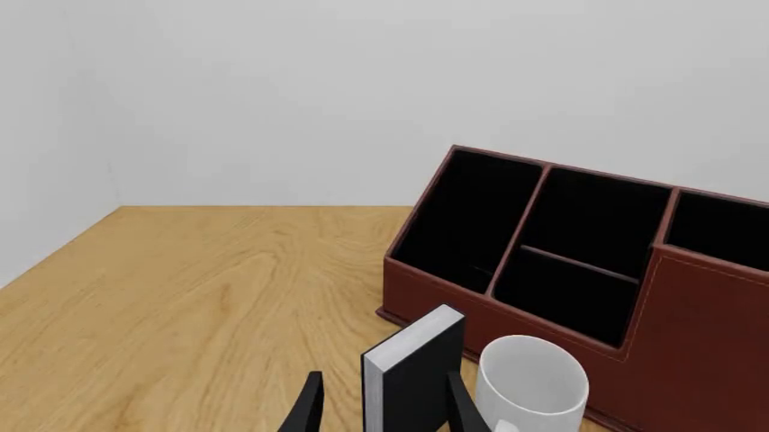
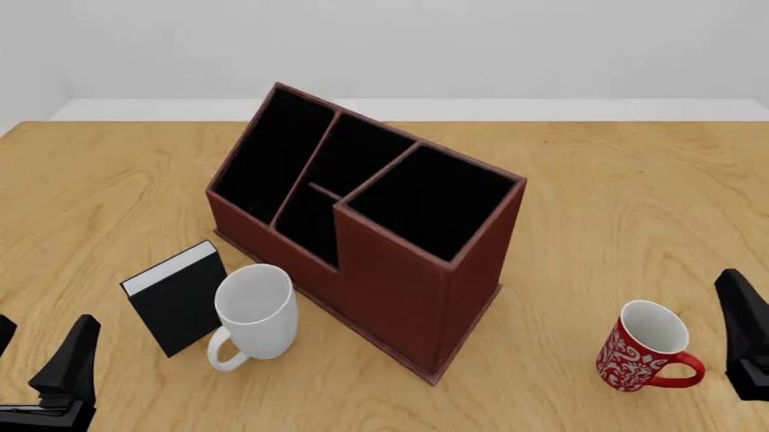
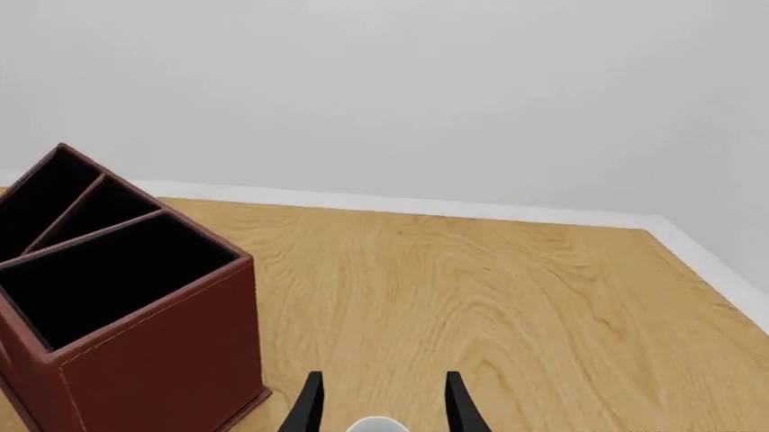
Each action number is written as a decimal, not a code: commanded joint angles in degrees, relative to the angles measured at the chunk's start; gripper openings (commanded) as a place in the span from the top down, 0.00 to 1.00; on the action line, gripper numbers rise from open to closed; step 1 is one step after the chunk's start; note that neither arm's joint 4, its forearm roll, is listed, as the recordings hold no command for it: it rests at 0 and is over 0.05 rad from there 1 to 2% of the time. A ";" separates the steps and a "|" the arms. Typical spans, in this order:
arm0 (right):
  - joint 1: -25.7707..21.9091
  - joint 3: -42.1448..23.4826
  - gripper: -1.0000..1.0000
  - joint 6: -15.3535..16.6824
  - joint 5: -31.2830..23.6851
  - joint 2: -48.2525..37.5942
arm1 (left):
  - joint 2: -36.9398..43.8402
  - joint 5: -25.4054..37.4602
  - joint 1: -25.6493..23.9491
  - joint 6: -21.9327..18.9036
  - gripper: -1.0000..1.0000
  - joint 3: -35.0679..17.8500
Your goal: Pick up the red mug and place it to the right of the caddy.
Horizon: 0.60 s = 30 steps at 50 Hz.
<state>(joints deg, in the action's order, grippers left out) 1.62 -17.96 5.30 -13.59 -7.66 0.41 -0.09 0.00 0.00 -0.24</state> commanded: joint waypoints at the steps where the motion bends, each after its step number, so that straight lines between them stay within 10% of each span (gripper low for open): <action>1: 1.88 -11.08 0.00 7.52 -9.99 -7.30 | 0.01 0.00 0.00 0.00 0.00 -0.01; 30: 5.98 -14.33 0.00 18.26 -22.87 -15.91 | 0.01 0.00 0.00 0.00 0.00 -0.01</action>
<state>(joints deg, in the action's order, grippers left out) 5.90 -32.43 20.96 -33.62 -21.75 0.42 -0.10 0.00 0.00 -0.24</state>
